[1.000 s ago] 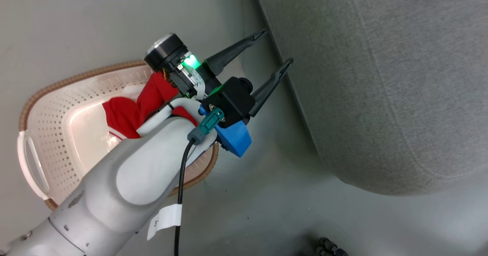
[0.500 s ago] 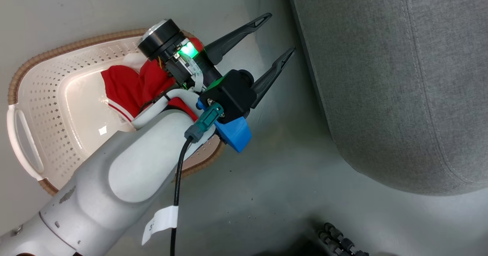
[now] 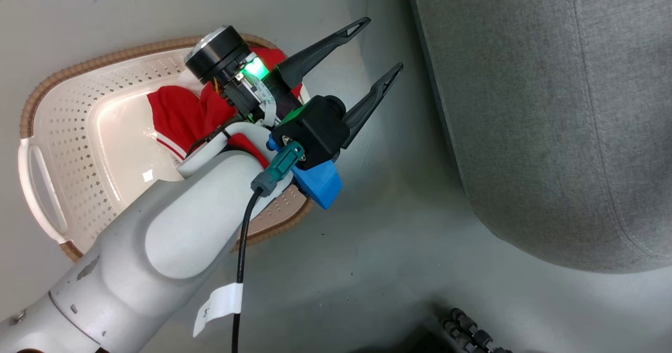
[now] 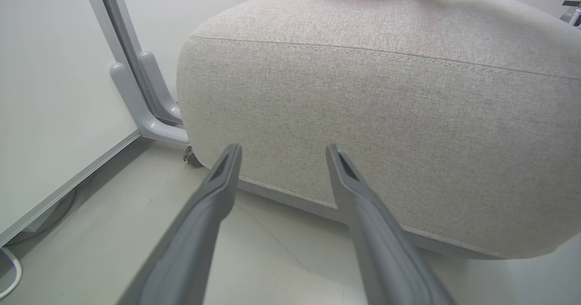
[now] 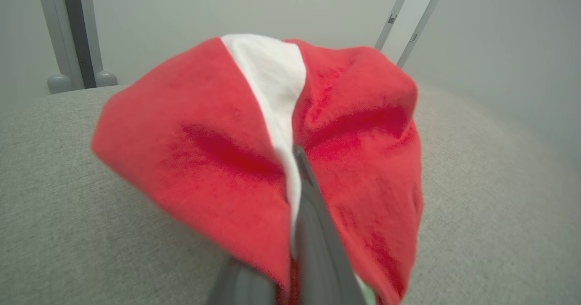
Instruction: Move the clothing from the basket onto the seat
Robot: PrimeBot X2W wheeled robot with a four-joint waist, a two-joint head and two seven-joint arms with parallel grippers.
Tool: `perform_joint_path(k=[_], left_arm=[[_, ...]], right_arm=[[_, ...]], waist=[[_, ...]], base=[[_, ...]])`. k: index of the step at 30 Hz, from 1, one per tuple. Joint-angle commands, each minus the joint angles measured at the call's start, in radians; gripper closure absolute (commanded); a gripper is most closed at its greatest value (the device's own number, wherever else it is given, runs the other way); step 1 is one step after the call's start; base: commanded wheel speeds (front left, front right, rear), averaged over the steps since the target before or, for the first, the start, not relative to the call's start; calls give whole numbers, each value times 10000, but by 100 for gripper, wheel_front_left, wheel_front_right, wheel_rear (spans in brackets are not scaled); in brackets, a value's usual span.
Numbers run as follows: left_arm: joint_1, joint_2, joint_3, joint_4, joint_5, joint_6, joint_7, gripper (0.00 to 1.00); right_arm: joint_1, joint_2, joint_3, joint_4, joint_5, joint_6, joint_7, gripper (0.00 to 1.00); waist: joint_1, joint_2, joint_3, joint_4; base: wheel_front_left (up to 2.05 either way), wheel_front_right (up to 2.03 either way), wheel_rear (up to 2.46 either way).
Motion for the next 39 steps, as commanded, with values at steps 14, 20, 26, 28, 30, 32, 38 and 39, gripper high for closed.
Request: perform_joint_path(k=[14,20,26,28,30,32,38,39], left_arm=[[529,-413,-35,672,-477,268,-657,0],[1101,-698,342,1113,-896,534,-931,0],[1912,-877,1382,839,-1189,899,-983,0],[2223,-927,1828,633,-1186,974,-986,0],[2520,-971,2273,460,-1123,1028,-989,0],[2826,-1019,2719,326,-1065,1053,-988,0],[3707,-1247,4087,48,-837,1041,-990,0],[3864,-1304,4309,-3,-771,1038,-990,0]], right_arm=[[2664,502,1145,-1803,-184,1,-9,0],[3677,601,1734,-2835,-76,1,-9,0],[4397,726,2658,-3892,-27,1,-7,0],[4605,723,3033,-4161,-58,1,-9,0],[4772,742,3394,-4372,-36,1,-9,0],[4866,779,3698,-4551,6,1,-9,0],[5101,898,4629,-4853,52,1,-9,0],[5153,919,4772,-4885,64,1,-9,0]], waist=[[-1,0,-1611,-10],[-1,0,-2682,234],[-1,0,-3713,744],[-1,0,-3996,947],[-1,0,-4254,1151],[-1,0,-4490,1343],[-1,0,-5113,1835],[-1,0,-5214,1909]], base=[[0,0,0],[0,0,0],[0,0,0],[0,0,0],[0,0,0],[0,0,0],[0,0,0],[0,0,0]])
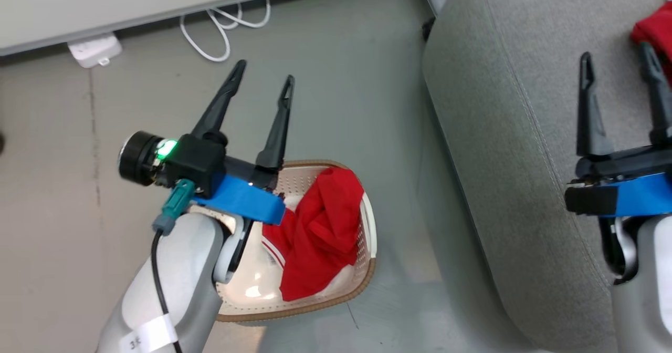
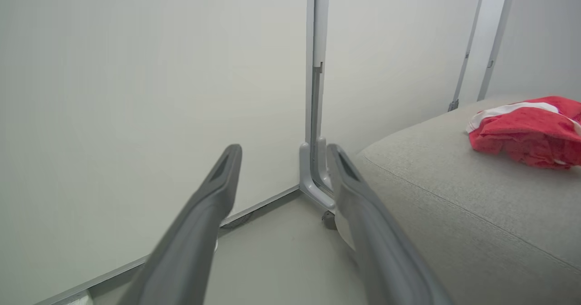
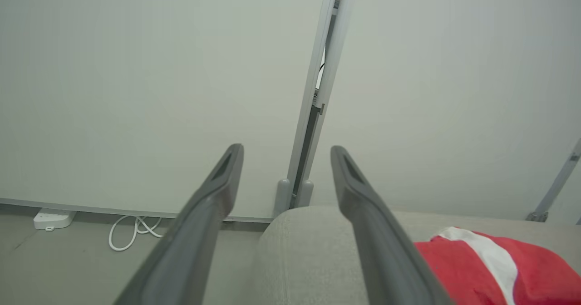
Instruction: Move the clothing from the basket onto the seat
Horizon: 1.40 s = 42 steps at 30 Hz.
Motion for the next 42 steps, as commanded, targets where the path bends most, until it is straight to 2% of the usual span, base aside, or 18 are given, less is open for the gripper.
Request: perform_joint_path(k=[1,8,16,28,42], left_arm=[[265,-72,236,-84,106,-14,-45,0],[1314,-445,1674,-534,585,-187,-38,0],[2531,-831,2796,-657,1012,-539,-37,0],[3783,-1163,3708,-510,1344,-934,-37,0],[4359,-1262,4098,-415,1479,-1135,-37,0]], right_arm=[[261,51,147,-56,64,1,-9,0],[604,242,924,-68,176,1,-9,0],[1519,630,1121,143,361,1,-9,0],[2932,987,865,574,666,1,-9,0],[3483,1065,823,730,1039,1,-9,0]], waist=[[1,0,-377,333],[1,0,-1053,701],[1,0,-1758,958],[1,0,-2520,1049],[1,0,-2799,1153]], base=[[0,0,0],[0,0,0],[0,0,0],[0,0,0],[0,0,0]])
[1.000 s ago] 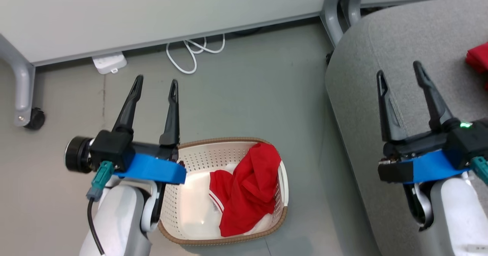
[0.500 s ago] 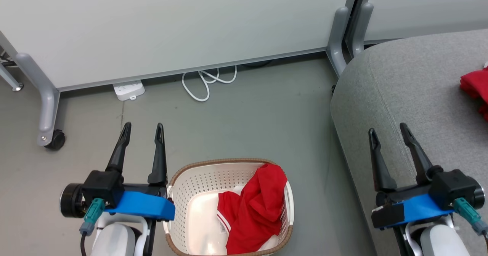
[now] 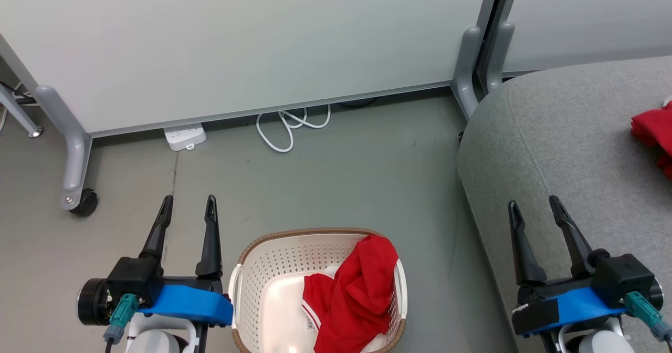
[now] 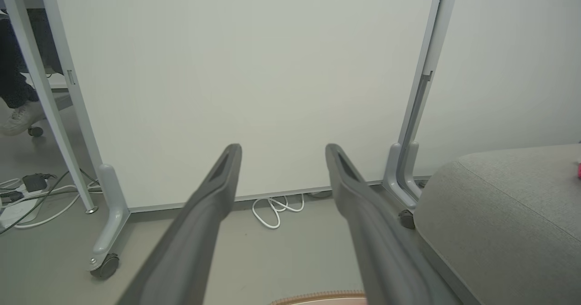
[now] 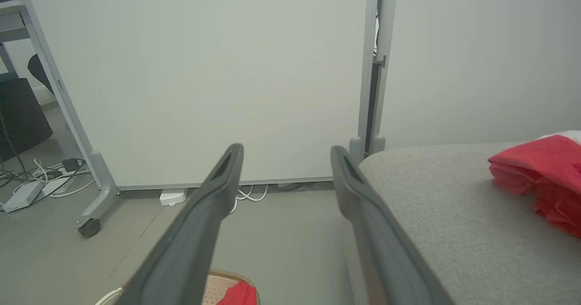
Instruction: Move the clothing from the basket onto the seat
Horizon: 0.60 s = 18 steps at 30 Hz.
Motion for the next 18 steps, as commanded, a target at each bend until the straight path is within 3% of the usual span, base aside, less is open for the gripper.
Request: perform_joint_path(k=[1,18], left_arm=[[73,-15,20,30,39,-33,-26,0],[186,-23,18,-16,-129,2,-26,0]], right_arm=[[165,21,2,30,39,1,-9,0],[225,21,137,129,191,1,-8,0]], waist=[[1,-1,-9,7],[1,-1,-189,37]], base=[[0,0,0],[0,0,0]])
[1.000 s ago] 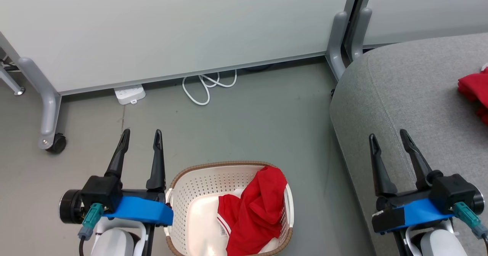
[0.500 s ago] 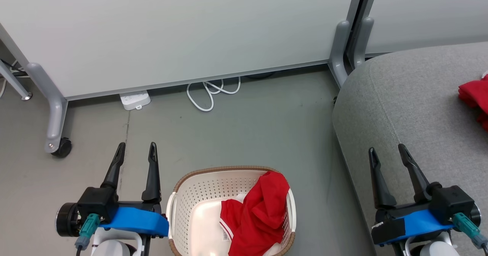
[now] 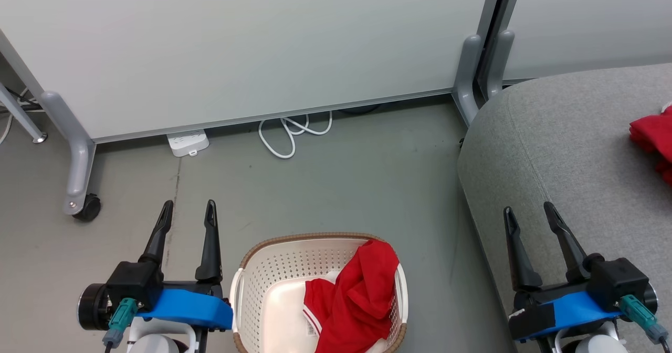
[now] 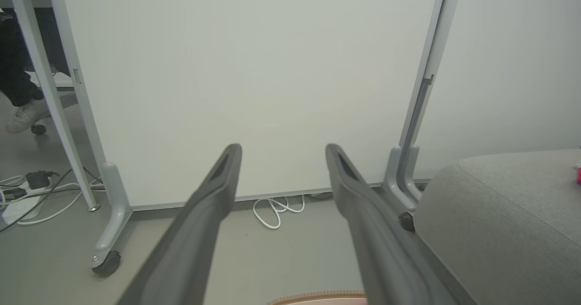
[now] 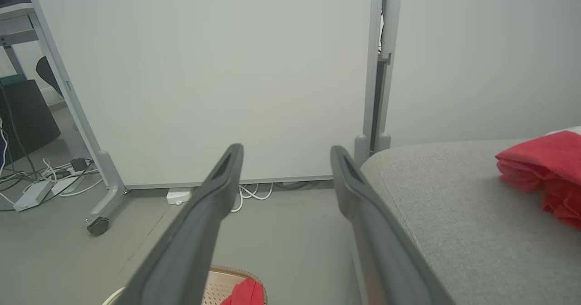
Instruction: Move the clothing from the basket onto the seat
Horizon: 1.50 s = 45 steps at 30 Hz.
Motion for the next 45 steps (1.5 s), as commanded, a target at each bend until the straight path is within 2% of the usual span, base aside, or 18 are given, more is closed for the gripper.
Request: perform_joint_path(k=[1,12,22,36,45], left_arm=[[58,-17,-10,-25,-31,36,-26,0],[-415,-18,-405,223,171,-106,-26,0],[-1837,99,-1458,1424,314,-191,-26,0],[-4074,1163,-3781,4170,-595,-171,-28,0],[-5582,1854,-5614,5772,-1441,-172,-26,0]], right_arm=[[121,17,4,8,73,1,-8,0],[-153,16,80,-25,136,1,-8,0],[-1096,15,321,-269,-180,1,-8,0],[-2809,12,634,-715,-244,1,-8,0],[-3516,12,830,-978,-115,1,-8,0]], waist=[[0,-1,2,-7],[0,-1,306,-152],[0,-1,1623,-678],[0,-1,4090,-1710],[0,-1,5476,-2295]], base=[[0,0,0],[0,0,0],[0,0,0],[0,0,0],[0,0,0]])
